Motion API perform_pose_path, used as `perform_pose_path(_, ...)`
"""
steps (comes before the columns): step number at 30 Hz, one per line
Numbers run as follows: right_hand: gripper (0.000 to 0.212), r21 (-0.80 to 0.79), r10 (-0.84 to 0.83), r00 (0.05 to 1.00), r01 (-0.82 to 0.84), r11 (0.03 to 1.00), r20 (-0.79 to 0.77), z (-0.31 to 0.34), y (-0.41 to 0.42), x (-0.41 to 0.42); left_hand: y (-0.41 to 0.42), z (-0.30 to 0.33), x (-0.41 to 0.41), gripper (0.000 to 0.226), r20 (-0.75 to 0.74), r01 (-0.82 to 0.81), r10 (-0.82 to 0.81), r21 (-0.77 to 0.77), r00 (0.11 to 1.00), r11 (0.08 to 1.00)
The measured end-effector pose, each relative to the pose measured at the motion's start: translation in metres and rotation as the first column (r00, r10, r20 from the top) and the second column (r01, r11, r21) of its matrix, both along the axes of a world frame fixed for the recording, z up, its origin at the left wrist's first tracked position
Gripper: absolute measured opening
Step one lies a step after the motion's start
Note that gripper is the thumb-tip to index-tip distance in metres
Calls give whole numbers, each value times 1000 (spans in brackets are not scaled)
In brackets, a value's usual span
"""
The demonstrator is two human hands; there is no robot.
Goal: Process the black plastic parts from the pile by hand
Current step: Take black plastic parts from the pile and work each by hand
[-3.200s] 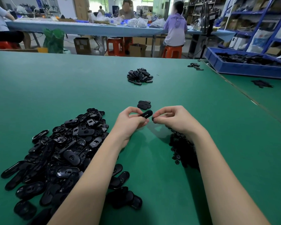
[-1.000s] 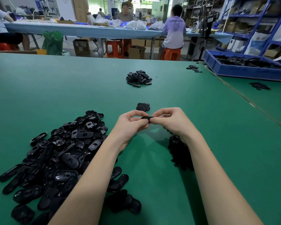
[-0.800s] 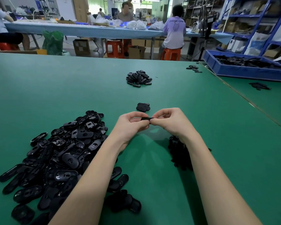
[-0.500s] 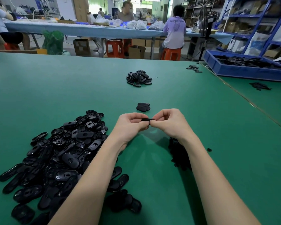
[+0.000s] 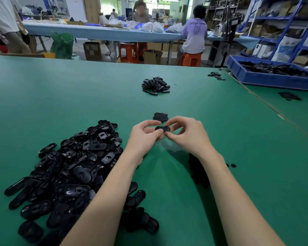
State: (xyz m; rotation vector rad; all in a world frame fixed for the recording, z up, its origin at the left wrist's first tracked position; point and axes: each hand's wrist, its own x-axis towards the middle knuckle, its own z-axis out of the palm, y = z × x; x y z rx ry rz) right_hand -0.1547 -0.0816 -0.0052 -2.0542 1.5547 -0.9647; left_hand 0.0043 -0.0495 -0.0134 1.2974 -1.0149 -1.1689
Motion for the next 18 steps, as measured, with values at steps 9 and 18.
perform_pose_path(9, 17, 145, -233, 972, 236, 961, -36, 9, -64, 28, 0, 0, 0, 19, 249, -56, 60, -23, 967, 998)
perform_pose_path(18, 19, 170, -251, 968, 250, 953, -14, 6, -68, 28, -3, 0, 2, 2, 365, -47, 66, -62, 929, 997)
